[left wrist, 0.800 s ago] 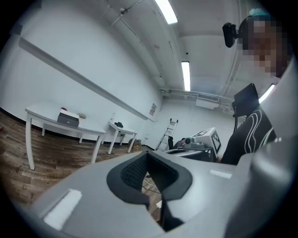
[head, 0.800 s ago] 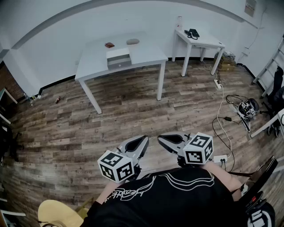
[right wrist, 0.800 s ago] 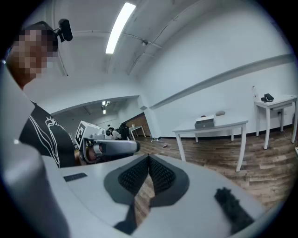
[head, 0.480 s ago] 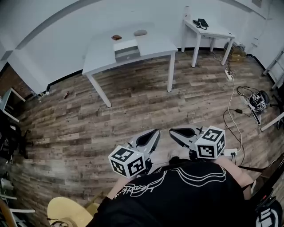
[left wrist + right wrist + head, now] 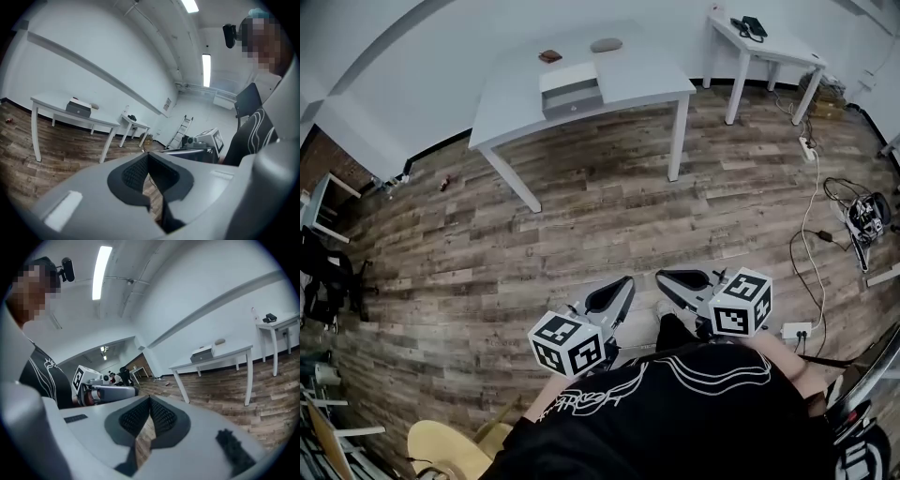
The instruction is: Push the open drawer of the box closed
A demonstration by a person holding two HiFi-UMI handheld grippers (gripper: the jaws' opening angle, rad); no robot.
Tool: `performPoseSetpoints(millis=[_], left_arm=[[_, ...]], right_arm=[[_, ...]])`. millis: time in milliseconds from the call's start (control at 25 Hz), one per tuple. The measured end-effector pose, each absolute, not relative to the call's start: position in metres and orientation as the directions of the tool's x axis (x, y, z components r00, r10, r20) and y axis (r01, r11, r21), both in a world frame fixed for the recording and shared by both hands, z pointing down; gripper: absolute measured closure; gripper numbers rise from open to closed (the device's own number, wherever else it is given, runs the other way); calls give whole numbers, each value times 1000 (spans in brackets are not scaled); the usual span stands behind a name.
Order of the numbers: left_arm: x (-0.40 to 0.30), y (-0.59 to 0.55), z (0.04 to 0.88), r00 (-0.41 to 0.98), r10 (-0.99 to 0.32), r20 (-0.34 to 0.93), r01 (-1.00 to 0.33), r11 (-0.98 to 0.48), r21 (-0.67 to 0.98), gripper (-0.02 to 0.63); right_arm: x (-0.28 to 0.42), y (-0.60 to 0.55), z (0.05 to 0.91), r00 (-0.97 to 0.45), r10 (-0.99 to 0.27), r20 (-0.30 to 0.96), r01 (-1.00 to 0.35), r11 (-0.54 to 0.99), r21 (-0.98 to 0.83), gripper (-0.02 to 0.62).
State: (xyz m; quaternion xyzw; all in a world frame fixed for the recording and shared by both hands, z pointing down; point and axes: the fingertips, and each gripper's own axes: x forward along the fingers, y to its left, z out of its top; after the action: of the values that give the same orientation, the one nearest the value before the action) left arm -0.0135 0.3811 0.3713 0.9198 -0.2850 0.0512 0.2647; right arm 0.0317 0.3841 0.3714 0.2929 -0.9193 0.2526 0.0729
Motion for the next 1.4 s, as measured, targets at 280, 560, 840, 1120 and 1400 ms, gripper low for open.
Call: performPoseSetpoints(millis=[280, 560, 840, 1120, 1400], left_arm=[[39, 259, 409, 790, -504, 349, -613, -633, 473, 598], [73, 153, 378, 756, -565, 331, -655, -643, 398, 598], [64, 111, 371, 719, -620, 314, -694, -617, 372, 598], [41, 50, 375, 713, -638, 290, -699, -619, 357, 598], [15, -50, 398, 717, -620, 319, -696, -607, 384, 598]], right_arm=[[84, 258, 403, -821, -480, 307, -570, 690, -446, 586], [125, 147, 378, -841, -475, 260, -541, 735, -408, 586], [112, 112, 365, -873, -419, 248, -485, 797, -361, 586], [88, 46, 371, -879, -406, 251, -475, 801, -366, 586], [63, -49, 393, -866, -412, 283, -496, 775, -391, 586]])
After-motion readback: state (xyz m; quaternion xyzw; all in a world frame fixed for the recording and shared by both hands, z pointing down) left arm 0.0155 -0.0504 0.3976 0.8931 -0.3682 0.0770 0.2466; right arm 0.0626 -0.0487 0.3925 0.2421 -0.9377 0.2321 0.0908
